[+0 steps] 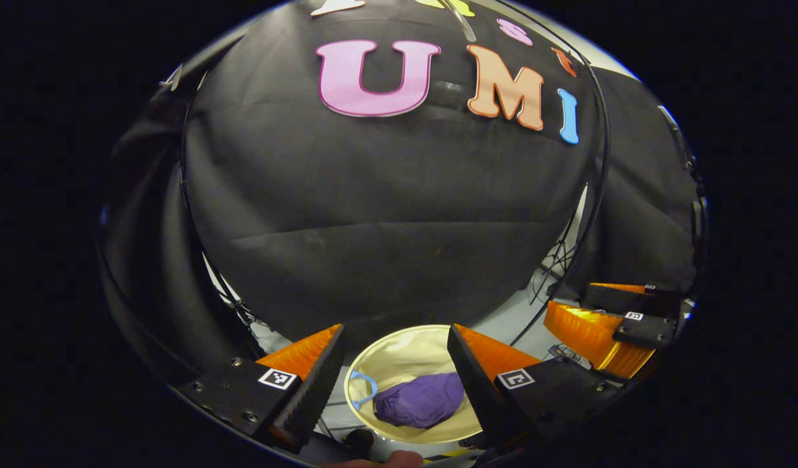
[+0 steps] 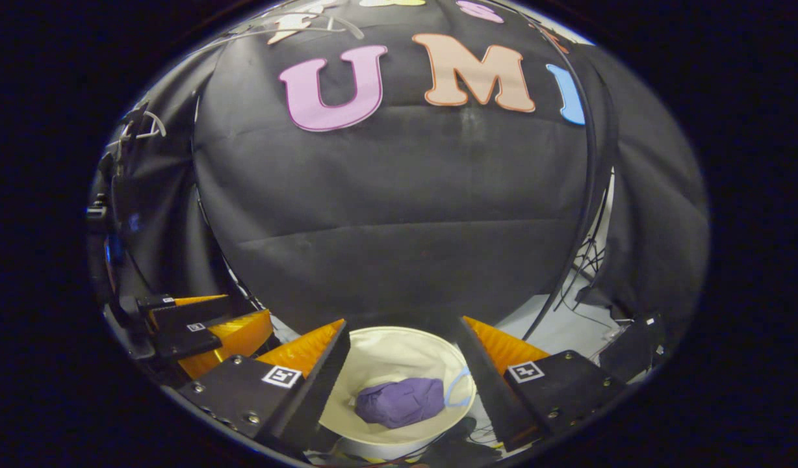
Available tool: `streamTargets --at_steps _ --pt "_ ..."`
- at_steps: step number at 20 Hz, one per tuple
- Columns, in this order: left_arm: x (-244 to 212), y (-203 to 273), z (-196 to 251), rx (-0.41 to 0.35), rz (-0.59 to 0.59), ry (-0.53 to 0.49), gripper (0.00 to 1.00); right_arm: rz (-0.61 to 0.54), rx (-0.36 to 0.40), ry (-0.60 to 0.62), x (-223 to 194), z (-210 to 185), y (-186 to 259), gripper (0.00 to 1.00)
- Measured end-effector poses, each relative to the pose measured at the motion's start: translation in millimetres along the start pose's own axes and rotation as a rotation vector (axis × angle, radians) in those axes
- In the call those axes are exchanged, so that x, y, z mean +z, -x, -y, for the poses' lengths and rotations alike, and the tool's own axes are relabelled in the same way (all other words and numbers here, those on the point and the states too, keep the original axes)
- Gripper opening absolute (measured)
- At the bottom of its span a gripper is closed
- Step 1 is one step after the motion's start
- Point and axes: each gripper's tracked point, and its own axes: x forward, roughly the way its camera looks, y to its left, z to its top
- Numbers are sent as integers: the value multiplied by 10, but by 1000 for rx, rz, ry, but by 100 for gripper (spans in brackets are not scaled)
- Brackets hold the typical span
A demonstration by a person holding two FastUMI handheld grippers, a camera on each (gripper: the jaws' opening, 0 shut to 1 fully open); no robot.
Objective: Grasp the clothes on the hanger with both hands and then place them into the laundry hamper below.
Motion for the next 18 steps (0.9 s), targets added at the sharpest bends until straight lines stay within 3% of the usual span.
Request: streamTargets --at_steps 7,18 --pt "500 339 54 -9 97 -19 96 95 -20 20 476 -4 267 99" --pt "1416 1082 22 3 269 5 95 332 19 61 1378 -257 1148 99"
